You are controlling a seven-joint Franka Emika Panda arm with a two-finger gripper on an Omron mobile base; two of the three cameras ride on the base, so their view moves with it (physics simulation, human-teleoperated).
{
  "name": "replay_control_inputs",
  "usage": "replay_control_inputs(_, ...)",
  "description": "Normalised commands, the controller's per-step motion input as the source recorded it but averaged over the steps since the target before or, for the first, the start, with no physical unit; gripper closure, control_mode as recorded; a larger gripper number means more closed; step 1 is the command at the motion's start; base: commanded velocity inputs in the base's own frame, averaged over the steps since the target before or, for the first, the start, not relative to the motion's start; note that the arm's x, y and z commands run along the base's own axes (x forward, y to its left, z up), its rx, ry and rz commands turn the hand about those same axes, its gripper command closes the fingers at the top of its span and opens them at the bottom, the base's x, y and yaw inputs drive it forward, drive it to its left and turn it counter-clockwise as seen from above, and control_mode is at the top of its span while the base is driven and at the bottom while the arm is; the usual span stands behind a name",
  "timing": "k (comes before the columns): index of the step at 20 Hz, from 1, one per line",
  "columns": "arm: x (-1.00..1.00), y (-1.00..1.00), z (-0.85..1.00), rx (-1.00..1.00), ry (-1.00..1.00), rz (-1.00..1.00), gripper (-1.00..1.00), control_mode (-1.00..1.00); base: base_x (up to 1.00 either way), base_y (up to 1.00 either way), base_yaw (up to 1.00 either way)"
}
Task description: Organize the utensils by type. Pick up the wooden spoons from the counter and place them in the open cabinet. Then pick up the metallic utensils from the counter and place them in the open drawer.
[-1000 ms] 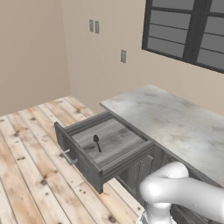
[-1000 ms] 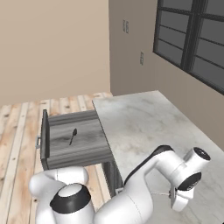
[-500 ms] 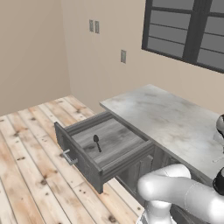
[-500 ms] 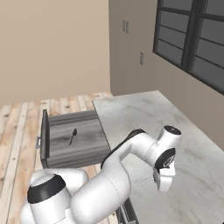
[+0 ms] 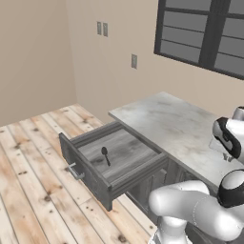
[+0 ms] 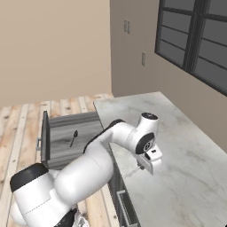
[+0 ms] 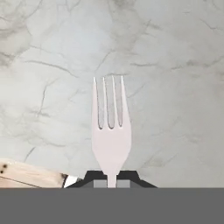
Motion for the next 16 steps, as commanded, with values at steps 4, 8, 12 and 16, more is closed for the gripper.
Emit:
replay_control_inputs(4, 0.35, 0.56, 0.17, 0.0, 0.0, 0.62, 1.0, -1.0, 0.0, 0.0, 0.0)
replay_control_inputs(8, 0.25, 0.61, 0.21, 0.03, 0.0, 0.52, 1.0, -1.0, 0.0, 0.0, 0.0)
replay_control_inputs(12, 0.23, 0.65, 0.19, 0.01, 0.0, 0.45, 1.0, -1.0, 0.0, 0.0, 0.0)
replay_control_inputs(16, 0.24, 0.73, 0.07, 0.0, -0.01, 0.34, 1.0, -1.0, 0.0, 0.0, 0.0)
